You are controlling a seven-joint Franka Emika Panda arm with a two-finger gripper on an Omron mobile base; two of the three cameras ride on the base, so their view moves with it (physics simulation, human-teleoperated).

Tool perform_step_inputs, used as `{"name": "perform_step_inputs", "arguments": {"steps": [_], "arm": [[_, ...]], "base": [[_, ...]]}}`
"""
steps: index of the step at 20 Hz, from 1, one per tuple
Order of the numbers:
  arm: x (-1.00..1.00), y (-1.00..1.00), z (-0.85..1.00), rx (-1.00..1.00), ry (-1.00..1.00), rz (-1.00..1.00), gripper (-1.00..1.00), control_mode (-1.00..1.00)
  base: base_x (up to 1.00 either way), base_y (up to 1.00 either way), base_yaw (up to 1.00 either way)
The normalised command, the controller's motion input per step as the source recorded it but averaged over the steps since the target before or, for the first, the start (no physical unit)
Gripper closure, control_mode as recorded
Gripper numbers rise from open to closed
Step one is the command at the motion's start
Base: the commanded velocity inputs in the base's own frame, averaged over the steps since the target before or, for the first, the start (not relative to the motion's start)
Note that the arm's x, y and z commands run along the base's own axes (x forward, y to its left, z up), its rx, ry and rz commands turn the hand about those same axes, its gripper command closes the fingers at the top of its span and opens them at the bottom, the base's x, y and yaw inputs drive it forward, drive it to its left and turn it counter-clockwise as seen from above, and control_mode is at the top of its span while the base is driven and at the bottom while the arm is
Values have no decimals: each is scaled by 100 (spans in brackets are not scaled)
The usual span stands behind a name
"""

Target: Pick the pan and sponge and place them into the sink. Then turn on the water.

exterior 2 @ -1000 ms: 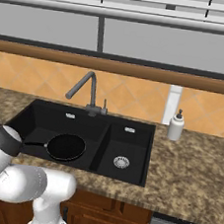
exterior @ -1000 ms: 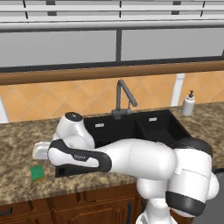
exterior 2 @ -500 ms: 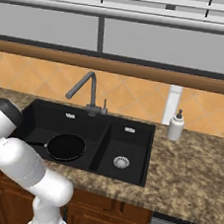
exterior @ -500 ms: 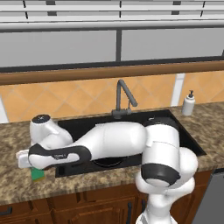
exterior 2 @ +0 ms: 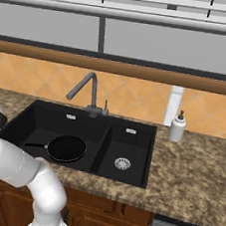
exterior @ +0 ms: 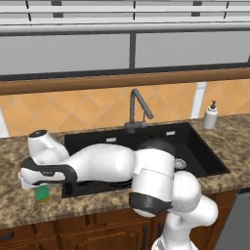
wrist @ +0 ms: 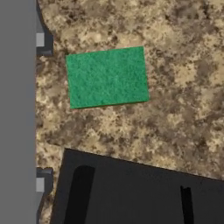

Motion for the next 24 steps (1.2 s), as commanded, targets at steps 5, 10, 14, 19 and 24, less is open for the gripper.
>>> {"name": "perform_step_inputs", "arguments": {"steps": [5,10,14,19,24], "arm": [[14,26,-26,-13,0,0,-100,-100],[1,12,-23,-5,-2,0,-100,-100],[-4,0,-41,0,-9,2,-100,-100],[-5,0,-42,0,-11,4,-100,-100],[-39,-39,-39,2,-16,12,-100,-100]], "base": [[0,0,0],[0,0,0],[0,0,0],[0,0,0],[0,0,0]]}}
